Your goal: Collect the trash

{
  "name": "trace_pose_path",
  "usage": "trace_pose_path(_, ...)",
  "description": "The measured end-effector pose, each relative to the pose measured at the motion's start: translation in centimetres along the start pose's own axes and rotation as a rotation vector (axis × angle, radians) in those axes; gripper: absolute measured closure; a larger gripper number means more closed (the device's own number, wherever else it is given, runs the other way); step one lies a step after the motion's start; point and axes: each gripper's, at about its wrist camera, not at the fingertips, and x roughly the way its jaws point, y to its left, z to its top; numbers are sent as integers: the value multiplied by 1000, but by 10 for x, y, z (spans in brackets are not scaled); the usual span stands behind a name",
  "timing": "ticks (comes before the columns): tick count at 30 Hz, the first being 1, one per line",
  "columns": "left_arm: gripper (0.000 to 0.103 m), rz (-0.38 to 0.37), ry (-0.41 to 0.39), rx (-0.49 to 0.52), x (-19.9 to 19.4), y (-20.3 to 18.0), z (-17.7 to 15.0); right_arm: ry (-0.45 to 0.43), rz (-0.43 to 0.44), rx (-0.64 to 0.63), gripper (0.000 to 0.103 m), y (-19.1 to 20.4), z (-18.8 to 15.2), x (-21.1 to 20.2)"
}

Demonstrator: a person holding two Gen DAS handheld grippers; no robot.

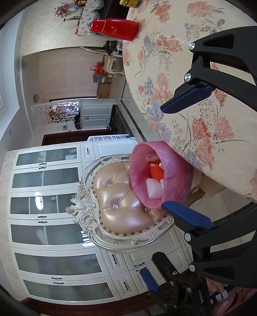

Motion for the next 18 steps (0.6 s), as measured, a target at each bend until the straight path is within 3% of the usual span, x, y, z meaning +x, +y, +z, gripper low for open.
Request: trace_pose_path(18,5,22,63,-22,12,10,-8,-4,14,-25,18,6,4,-6)
